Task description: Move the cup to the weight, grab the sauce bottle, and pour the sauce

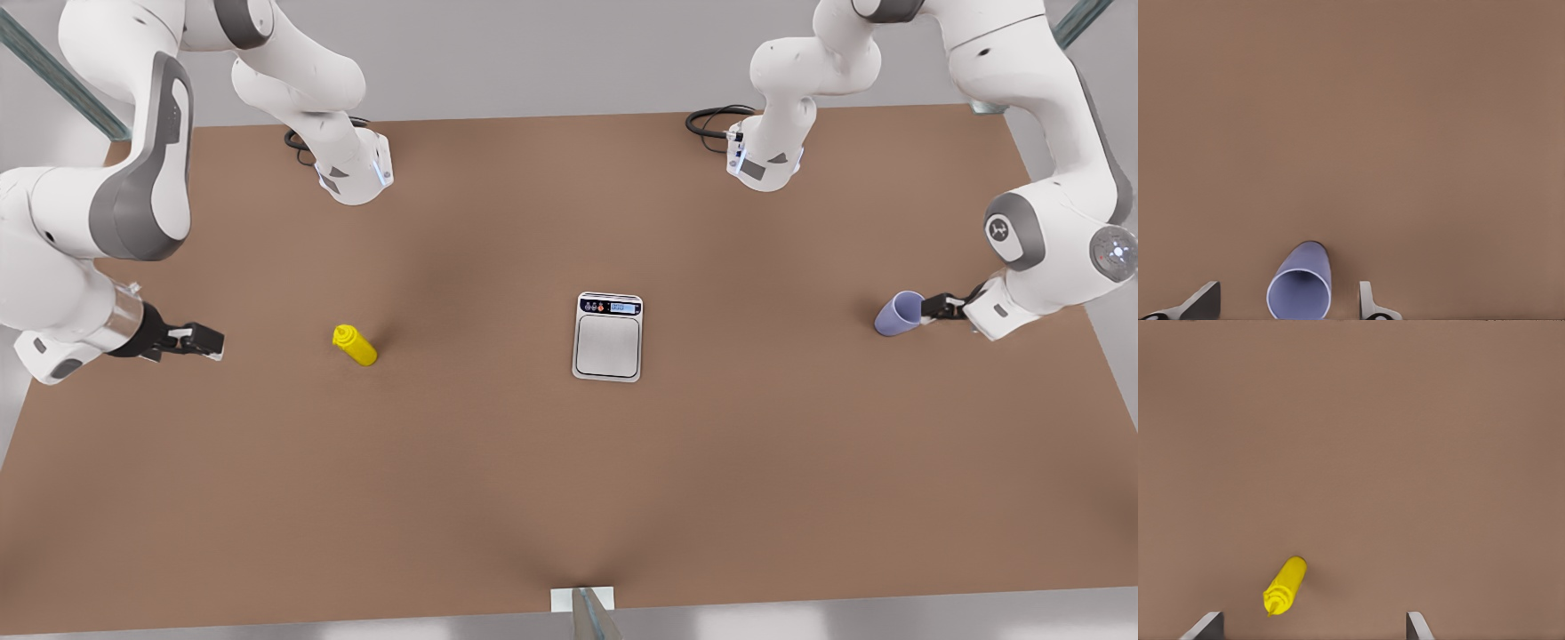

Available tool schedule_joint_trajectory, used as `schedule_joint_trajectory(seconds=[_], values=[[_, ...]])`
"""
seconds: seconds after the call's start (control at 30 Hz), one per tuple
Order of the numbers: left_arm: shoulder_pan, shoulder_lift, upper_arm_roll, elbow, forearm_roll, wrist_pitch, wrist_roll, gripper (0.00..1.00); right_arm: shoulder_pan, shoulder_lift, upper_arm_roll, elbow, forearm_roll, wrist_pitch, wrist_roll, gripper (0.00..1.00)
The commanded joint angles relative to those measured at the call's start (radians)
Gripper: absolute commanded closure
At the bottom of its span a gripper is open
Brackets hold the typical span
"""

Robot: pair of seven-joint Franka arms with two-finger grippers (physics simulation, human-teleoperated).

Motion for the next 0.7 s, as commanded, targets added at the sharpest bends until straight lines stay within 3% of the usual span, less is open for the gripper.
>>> schedule_joint_trajectory(seconds=[0.0, 0.13, 0.27, 0.37, 0.5, 0.57, 0.67], values=[[0.006, -0.002, 0.008, -0.016, -0.027, 0.016, 0.010, 0.00, 0.003, -0.001, 0.000, -0.001, 0.000, 0.001, 0.000, 0.00], [0.006, -0.010, 0.054, -0.131, -0.027, 0.136, 0.050, 0.00, 0.001, 0.005, 0.001, -0.025, -0.001, 0.008, -0.008, 0.00], [0.007, 0.042, 0.083, -0.138, -0.030, 0.173, 0.051, 0.00, 0.014, -0.002, 0.003, -0.060, 0.020, 0.024, -0.150, 0.00], [0.009, 0.082, 0.088, -0.138, -0.033, 0.185, 0.051, 0.00, -0.032, -0.019, 0.003, -0.123, 0.075, 0.054, -0.498, 0.00], [0.035, 0.127, 0.094, -0.161, -0.058, 0.205, 0.080, 0.00, -0.043, -0.001, 0.003, -0.152, 0.134, 0.048, -0.636, 0.00], [0.047, 0.143, 0.095, -0.159, -0.059, 0.211, 0.082, 0.00, -0.077, 0.001, 0.001, -0.232, 0.287, 0.059, -1.062, 0.00], [0.056, 0.165, 0.095, -0.157, -0.064, 0.223, 0.091, 0.00, -0.089, 0.010, -0.002, -0.287, 0.466, 0.068, -1.270, 0.00]])
